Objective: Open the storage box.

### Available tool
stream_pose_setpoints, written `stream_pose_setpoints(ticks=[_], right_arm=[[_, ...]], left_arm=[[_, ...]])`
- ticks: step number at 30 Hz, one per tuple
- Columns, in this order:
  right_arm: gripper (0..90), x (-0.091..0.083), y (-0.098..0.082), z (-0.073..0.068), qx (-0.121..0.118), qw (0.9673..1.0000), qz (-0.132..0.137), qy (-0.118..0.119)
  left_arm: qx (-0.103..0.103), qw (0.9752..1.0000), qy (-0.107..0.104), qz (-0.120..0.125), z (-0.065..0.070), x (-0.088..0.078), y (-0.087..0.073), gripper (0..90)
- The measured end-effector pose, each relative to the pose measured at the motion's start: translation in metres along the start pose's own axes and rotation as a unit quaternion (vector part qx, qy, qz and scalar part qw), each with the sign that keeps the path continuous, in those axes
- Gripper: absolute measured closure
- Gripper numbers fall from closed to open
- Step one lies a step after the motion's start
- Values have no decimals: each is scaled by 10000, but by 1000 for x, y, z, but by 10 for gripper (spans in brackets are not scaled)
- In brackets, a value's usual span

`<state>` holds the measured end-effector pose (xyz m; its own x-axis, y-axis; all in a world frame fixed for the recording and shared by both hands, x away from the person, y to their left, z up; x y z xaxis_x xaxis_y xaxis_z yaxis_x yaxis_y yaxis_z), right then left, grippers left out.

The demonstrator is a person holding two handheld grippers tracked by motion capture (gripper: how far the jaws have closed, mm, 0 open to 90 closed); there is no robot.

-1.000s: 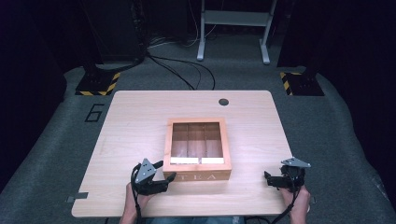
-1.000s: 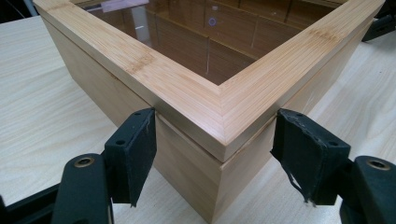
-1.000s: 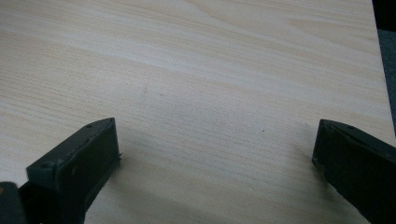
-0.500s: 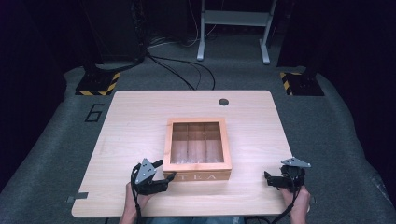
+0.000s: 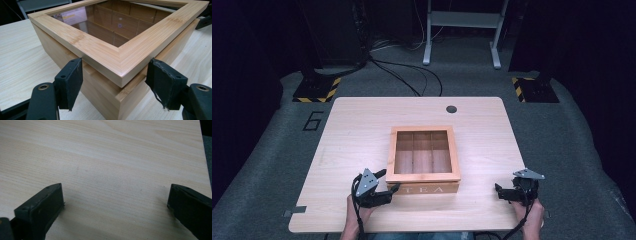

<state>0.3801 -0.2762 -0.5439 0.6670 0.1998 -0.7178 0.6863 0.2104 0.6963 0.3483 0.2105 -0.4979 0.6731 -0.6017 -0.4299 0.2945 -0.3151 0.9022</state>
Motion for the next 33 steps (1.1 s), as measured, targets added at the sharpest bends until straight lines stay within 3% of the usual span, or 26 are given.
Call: stream_pose_setpoints(ticks=[14, 26, 33], right_arm=[[0, 0, 0, -1, 45, 10000, 3, -1], [0, 0, 0, -1, 27, 10000, -3, -8], [0, 0, 0, -1, 42, 10000, -2, -6]], left_arm=[[51, 9999, 82, 29, 2, -1, 2, 298], [-17, 9990, 423, 144, 2, 2, 9, 334], [-8, 9971, 597, 474, 1, 1, 18, 344]])
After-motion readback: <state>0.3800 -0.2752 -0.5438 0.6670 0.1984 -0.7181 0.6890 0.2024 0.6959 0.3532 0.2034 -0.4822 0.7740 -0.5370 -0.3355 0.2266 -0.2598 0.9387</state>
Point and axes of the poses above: each handheld gripper's, and its own axes: x roughly forward along the jaws, y roughly out of its top, z roughly to its right, the point moved 2 cm from there along x, roughly forward along the jaws, and after that the axes turned 2 degrees about -z, right-handed, at the moved point
